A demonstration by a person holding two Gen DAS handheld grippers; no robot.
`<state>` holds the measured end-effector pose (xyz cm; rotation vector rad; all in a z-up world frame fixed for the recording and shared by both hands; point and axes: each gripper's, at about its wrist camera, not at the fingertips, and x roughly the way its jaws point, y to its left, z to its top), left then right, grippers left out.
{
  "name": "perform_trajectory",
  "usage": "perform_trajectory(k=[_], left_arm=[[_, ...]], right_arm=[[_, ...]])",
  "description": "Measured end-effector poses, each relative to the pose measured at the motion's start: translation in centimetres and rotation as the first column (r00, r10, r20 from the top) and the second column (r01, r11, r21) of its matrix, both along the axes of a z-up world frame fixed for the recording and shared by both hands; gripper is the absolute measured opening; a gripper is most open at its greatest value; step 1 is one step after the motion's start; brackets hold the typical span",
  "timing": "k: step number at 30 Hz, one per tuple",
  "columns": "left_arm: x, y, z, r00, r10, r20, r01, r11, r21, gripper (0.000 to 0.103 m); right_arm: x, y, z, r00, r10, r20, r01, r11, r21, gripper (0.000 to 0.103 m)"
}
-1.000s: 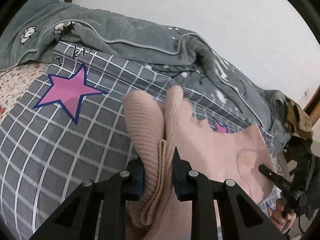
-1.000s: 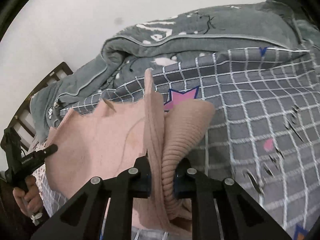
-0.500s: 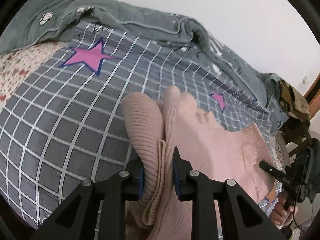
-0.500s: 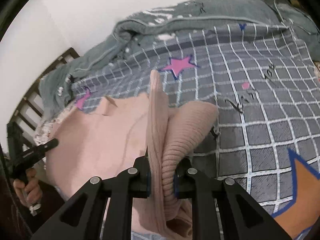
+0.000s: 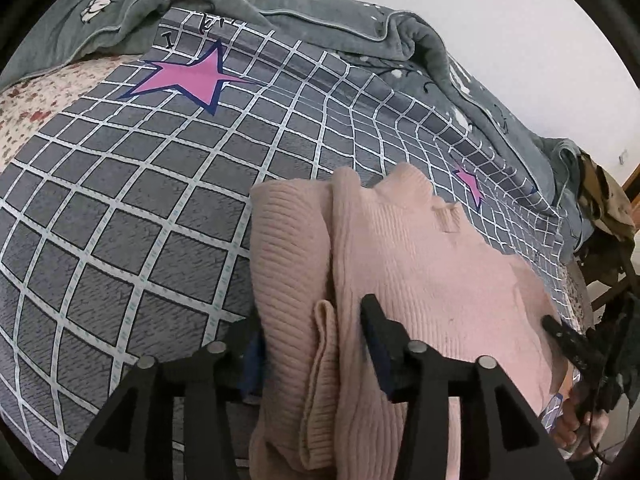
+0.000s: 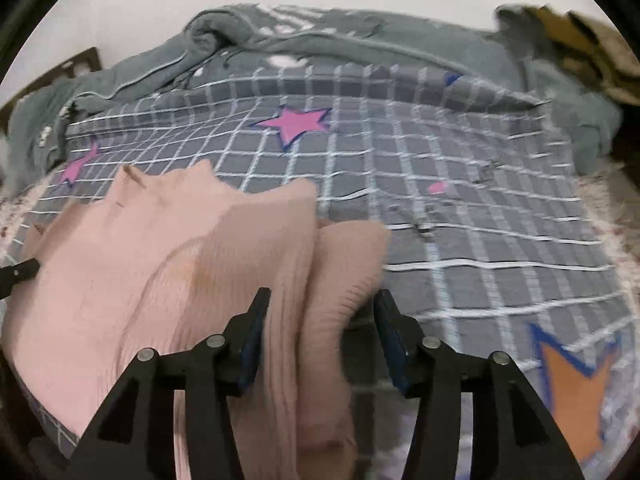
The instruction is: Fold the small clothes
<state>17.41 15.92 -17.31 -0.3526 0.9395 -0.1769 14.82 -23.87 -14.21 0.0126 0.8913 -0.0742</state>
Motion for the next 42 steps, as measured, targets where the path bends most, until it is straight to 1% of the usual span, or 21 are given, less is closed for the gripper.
perform_trajectory(k=[3, 5, 7, 10, 12, 15, 16, 18, 19, 21, 22, 25, 27, 32, 36, 38, 42], left_arm=[[-0.2, 0.2, -0.1, 1.0, -0.009, 0.009, 0.009, 1.0, -0.008, 0.046], [-0.4, 0.1, -0.1, 1.0, -0.015, 0.011, 0.015, 1.0, -0.004, 0.046], [-0.5, -0.1, 0.0, 1.0, -0.022, 0.012, 0.022, 1.0, 0.009, 0.046], [-0.7, -0.3, 0.1, 0.999, -0.031, 0.014, 0.031, 0.999, 0.029, 0.047], [-0.7, -0.3, 0.2, 0.999, -0.034, 0.013, 0.034, 0.999, 0.033, 0.047], [-0.8, -0.2, 0.2, 0.999, -0.038, 0.01, 0.038, 0.999, 0.037, 0.048], [-0.9, -0.2, 0.2, 0.999, -0.038, 0.008, 0.037, 0.998, 0.044, 0.05], [-1.1, -0.2, 0.2, 0.999, -0.039, 0.011, 0.038, 0.998, 0.059, 0.052], [-1.1, -0.2, 0.2, 0.999, -0.04, 0.011, 0.039, 0.997, 0.068, 0.053], [-1.3, -0.2, 0.2, 0.999, -0.041, 0.015, 0.04, 0.996, 0.077, 0.054], [-1.3, -0.2, 0.2, 0.999, -0.044, 0.016, 0.042, 0.996, 0.077, 0.054], [-1.1, -0.1, 0.2, 0.999, -0.037, 0.01, 0.037, 0.997, 0.071, 0.054], [-1.0, -0.1, 0.1, 0.999, -0.033, 0.003, 0.033, 0.997, 0.063, 0.054], [-0.7, -0.7, 0.0, 0.999, -0.033, -0.015, 0.034, 0.997, 0.076, 0.059], [-0.7, -1.5, -0.2, 0.999, -0.039, -0.03, 0.042, 0.995, 0.085, 0.06], [-0.8, -1.7, -0.3, 0.998, -0.042, -0.035, 0.045, 0.995, 0.088, 0.064], [-1.2, -1.7, -0.5, 0.998, -0.042, -0.046, 0.045, 0.996, 0.079, 0.064]], right_arm=[[-1.9, 0.3, 2.3, 0.997, -0.042, 0.058, 0.043, 0.999, -0.014, 0.05], [-2.8, 1.4, 3.9, 0.994, -0.04, 0.106, 0.042, 0.999, -0.015, 0.05], [-3.6, 3.3, 5.2, 0.988, -0.011, 0.156, 0.012, 1.0, -0.007, 0.05], [-3.9, 6.9, 5.6, 0.98, 0.078, 0.185, -0.082, 0.996, 0.019, 0.05], [-3.6, 9.6, 5.0, 0.971, 0.134, 0.196, -0.141, 0.99, 0.023, 0.05], [-3.0, 12.9, 2.5, 0.967, 0.182, 0.176, -0.19, 0.982, 0.026, 0.05], [-2.7, 13.9, 1.1, 0.97, 0.191, 0.152, -0.195, 0.981, 0.014, 0.05], [-2.1, 14.9, -1.4, 0.979, 0.176, 0.108, -0.176, 0.984, -0.006, 0.05], [-2.0, 15.1, -2.3, 0.979, 0.161, 0.122, -0.159, 0.987, -0.02, 0.05], [-1.8, 15.4, -2.6, 0.975, 0.149, 0.165, -0.143, 0.988, -0.05, 0.051], [-1.2, 15.6, -2.6, 0.977, 0.143, 0.159, -0.136, 0.989, -0.053, 0.051], [0.8, 15.5, -2.8, 0.986, 0.112, 0.123, -0.111, 0.994, -0.02, 0.051], [1.3, 15.7, -3.2, 0.988, 0.11, 0.108, -0.108, 0.994, -0.03, 0.051], [0.3, 16.3, -3.6, 0.987, 0.111, 0.116, -0.102, 0.991, -0.081, 0.051], [0.0, 16.1, -3.4, 0.989, 0.103, 0.103, -0.096, 0.993, -0.066, 0.051], [-0.5, 16.0, -3.3, 0.99, 0.104, 0.1, -0.098, 0.993, -0.062, 0.051], [-2.7, 16.3, -3.0, 0.986, 0.126, 0.11, -0.118, 0.99, -0.079, 0.051]])
